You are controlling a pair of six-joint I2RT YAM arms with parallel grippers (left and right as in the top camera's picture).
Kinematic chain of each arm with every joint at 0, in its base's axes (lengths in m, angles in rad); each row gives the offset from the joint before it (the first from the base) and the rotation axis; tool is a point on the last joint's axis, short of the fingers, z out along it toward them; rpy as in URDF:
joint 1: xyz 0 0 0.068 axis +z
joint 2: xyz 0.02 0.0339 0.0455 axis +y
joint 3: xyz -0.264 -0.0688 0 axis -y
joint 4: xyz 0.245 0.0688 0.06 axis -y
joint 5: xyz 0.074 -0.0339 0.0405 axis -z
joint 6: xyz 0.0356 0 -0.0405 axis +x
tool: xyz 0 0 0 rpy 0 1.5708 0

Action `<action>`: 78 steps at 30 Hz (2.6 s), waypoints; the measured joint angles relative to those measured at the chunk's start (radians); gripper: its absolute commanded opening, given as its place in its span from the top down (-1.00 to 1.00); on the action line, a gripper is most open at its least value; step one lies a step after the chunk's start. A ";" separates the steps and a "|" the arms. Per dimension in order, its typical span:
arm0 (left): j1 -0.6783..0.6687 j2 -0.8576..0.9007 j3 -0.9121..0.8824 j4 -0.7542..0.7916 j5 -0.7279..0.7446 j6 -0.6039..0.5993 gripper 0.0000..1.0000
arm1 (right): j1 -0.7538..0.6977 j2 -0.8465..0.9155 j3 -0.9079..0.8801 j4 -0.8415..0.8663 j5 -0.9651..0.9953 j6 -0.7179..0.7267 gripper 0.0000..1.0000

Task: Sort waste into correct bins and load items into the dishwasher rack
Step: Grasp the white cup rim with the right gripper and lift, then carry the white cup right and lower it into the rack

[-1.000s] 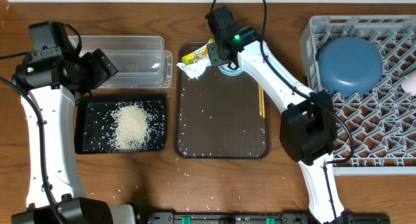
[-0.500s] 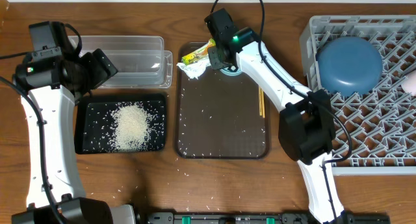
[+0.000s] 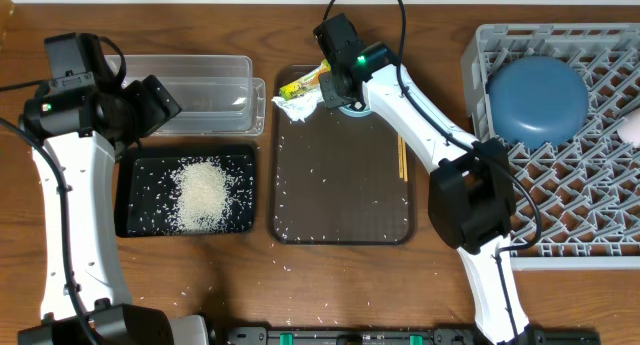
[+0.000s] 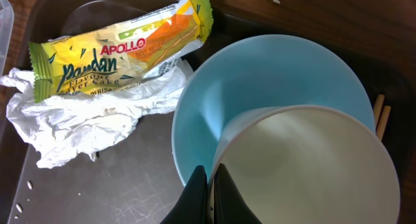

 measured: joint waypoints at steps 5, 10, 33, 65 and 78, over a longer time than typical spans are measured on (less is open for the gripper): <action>0.000 0.000 0.000 0.000 0.000 0.000 -0.83 | 0.000 -0.024 0.000 -0.007 -0.026 0.000 0.98; 0.000 0.000 0.000 0.000 0.000 0.000 -0.84 | -0.007 -0.146 0.000 -0.023 -0.063 0.002 0.98; 0.000 0.000 0.000 0.000 0.000 0.000 -0.84 | -0.415 -0.604 0.018 -0.503 -0.309 0.001 0.98; 0.000 0.000 0.000 0.000 0.000 0.000 -0.84 | -1.234 -0.605 -0.294 -0.536 -0.937 -0.509 0.98; 0.000 0.000 0.000 0.000 0.000 0.000 -0.84 | -1.405 -0.605 -0.635 -0.291 -1.279 -0.608 0.98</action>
